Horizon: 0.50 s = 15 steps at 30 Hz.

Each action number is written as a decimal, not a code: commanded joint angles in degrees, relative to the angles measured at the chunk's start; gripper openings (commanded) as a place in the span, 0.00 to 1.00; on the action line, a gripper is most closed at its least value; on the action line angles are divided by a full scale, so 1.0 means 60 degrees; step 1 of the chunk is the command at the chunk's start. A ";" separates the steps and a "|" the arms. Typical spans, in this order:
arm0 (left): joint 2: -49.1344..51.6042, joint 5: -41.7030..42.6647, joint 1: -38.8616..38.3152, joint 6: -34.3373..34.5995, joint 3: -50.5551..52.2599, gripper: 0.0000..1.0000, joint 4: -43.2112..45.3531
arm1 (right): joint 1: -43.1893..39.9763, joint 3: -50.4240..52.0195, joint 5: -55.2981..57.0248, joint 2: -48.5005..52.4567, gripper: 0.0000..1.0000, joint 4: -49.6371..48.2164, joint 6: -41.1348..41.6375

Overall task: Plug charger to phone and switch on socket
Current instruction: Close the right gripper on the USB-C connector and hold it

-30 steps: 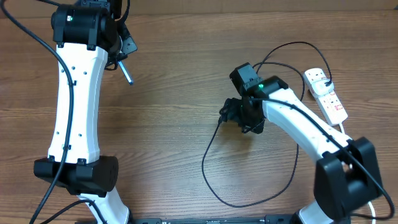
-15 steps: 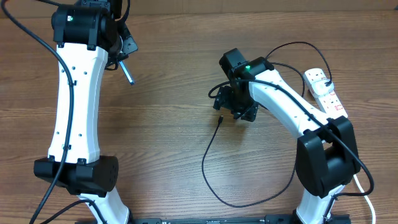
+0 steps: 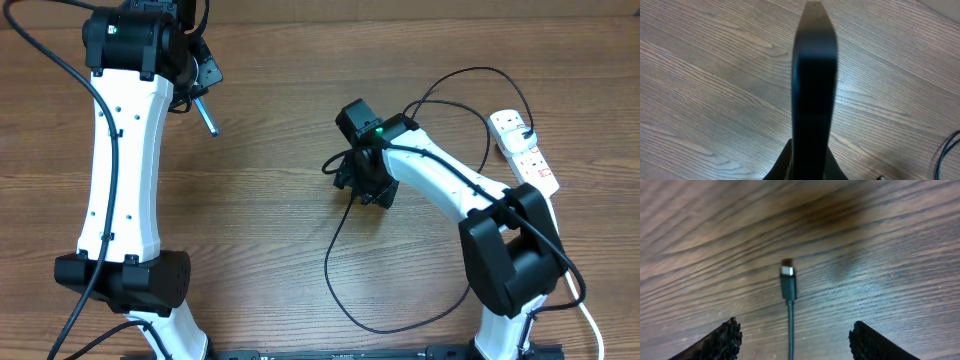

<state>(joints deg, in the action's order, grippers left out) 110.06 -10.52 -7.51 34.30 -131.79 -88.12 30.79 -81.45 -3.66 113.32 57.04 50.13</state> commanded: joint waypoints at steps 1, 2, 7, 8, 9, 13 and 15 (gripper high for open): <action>-0.0073 0.0011 -0.0004 -0.0117 -0.0095 0.04 0.0058 | 0.0055 0.0011 0.0171 0.0525 0.70 -0.0033 0.0193; -0.0073 0.0011 -0.0004 -0.0113 -0.0095 0.04 0.0058 | 0.0062 0.0011 0.0171 0.0601 0.69 -0.0033 0.0193; -0.0073 0.0011 -0.0004 -0.0117 -0.0095 0.04 0.0066 | 0.0066 0.0011 0.0175 0.0903 0.61 -0.0029 0.0182; -0.0073 0.0011 -0.0004 -0.0113 -0.0095 0.04 0.0069 | 0.0066 0.0011 0.0175 0.0958 0.60 -0.0029 0.0182; -0.0073 0.0011 -0.0004 -0.0117 -0.0095 0.04 0.0076 | 0.0066 0.0011 0.0175 0.0987 0.60 -0.0029 0.0182; -0.0073 0.0011 -0.0004 -0.0113 -0.0095 0.04 0.0102 | 0.0066 0.0011 0.0178 0.1038 0.57 -0.0036 0.0182; -0.0073 0.0011 -0.0004 -0.0113 -0.0095 0.04 0.0120 | 0.0066 0.0011 0.0175 0.1042 0.54 -0.0033 0.0182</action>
<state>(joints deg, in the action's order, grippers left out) 110.06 -10.50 -7.51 34.30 -131.79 -87.88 30.85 -81.41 -3.40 118.37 57.17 50.98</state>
